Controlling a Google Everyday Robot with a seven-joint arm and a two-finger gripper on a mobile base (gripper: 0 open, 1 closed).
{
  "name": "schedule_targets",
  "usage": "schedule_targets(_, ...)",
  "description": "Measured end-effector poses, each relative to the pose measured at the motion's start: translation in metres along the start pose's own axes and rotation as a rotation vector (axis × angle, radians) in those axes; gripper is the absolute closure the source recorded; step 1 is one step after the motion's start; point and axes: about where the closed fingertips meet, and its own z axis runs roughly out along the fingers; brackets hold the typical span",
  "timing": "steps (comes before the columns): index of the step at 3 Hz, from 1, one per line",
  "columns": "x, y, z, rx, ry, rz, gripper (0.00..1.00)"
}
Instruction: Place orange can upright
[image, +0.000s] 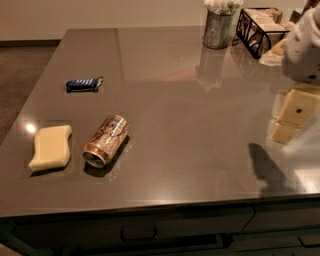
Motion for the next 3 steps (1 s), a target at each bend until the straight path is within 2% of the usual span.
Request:
schedule_targets(1, -0.020, -0.001, 0.001, -0.009, -0.014, -0.071, 0.00)
schedule_targets(2, -0.066, 0.003, 0.015, -0.022, -0.036, -0.221, 0.00)
schedule_targets(3, -0.121, 0.008, 0.046, -0.050, -0.045, -0.407, 0.00)
